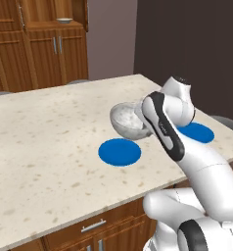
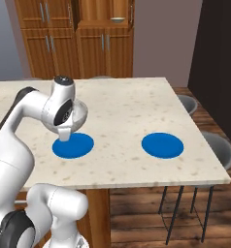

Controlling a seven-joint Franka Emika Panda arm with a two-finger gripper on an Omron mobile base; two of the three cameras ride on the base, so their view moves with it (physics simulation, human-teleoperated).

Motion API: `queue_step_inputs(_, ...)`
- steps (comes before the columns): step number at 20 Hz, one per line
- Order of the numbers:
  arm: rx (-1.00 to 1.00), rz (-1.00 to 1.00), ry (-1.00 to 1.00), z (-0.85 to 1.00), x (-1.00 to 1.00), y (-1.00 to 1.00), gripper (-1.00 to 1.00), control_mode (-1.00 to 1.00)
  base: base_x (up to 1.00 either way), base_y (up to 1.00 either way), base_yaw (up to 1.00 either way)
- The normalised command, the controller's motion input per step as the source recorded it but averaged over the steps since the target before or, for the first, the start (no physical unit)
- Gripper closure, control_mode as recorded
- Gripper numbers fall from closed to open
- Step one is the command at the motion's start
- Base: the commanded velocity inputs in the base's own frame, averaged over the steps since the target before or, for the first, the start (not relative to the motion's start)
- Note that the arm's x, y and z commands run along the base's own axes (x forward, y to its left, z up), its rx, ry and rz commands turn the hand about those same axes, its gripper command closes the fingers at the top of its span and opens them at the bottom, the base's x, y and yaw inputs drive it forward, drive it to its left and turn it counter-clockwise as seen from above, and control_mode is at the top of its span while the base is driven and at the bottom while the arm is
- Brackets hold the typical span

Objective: Move the bowls from the cabinet to the plates on the dining table.

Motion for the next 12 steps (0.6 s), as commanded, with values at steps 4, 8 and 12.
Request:
queue_step_inputs(4,0.00,0.00,0.00,-0.34,0.23,0.06,1.00,-1.00,0.00,0.00,0.00)
queue_step_inputs(8,0.00,0.00,0.00,-0.26,0.05,0.05,1.00,-1.00,0.00,0.00,0.00)
queue_step_inputs(12,0.00,0.00,0.00,-0.26,0.08,0.02,1.00,-1.00,0.00,0.00,0.00)
